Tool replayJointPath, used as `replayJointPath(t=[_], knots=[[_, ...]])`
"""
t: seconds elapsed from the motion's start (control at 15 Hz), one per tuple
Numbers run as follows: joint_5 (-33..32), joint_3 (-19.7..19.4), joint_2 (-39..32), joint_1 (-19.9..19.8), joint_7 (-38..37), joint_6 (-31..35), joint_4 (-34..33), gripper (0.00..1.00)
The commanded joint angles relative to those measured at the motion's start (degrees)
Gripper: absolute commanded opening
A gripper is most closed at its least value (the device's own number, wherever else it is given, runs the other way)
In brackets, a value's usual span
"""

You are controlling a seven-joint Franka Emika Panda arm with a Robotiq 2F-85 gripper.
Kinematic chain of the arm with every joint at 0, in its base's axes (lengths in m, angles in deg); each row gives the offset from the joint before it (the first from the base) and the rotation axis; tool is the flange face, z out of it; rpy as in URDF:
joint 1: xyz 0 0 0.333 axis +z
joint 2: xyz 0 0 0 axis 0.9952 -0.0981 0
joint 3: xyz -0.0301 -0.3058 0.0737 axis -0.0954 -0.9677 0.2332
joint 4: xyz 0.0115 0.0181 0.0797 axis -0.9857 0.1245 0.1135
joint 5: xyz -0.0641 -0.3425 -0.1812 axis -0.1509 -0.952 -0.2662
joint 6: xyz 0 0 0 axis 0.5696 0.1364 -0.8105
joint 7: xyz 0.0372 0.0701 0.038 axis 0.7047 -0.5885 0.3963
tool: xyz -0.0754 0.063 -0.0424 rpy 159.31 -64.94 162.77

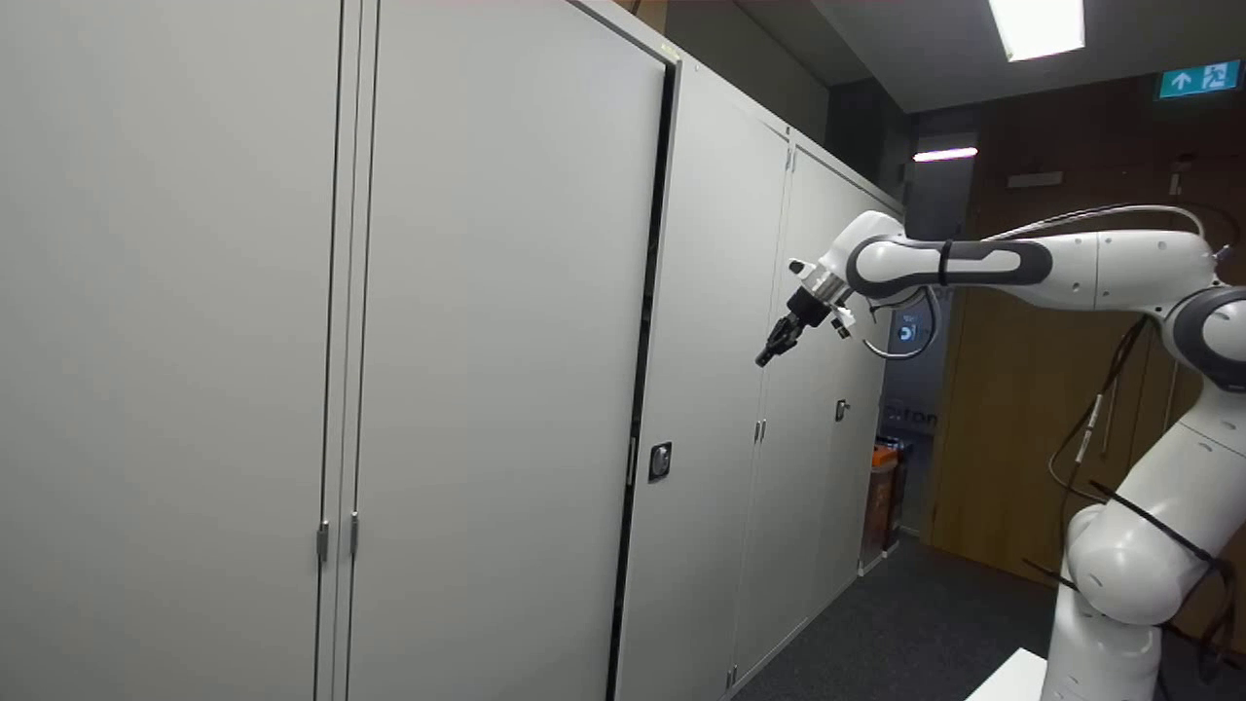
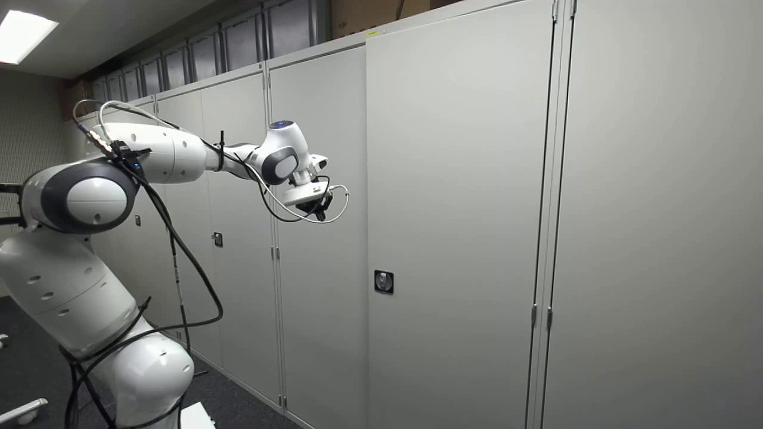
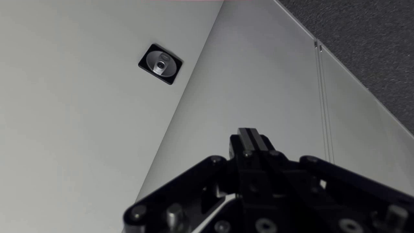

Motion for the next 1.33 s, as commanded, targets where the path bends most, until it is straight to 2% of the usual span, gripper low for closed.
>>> replayJointPath(t=[0.0,0.13,0.67,1.27], knots=[[0.6,-0.59,4.95,-0.14,-0.34,-4.51,2.58,0.32],[0.54,-0.8,6.01,-0.03,-0.12,-6.39,2.58,0.39],[-0.13,-0.5,6.89,-0.12,-0.4,-8.47,2.28,0.98],[0.46,-0.03,6.21,-0.14,-2.61,-7.16,2.25,1.0]])
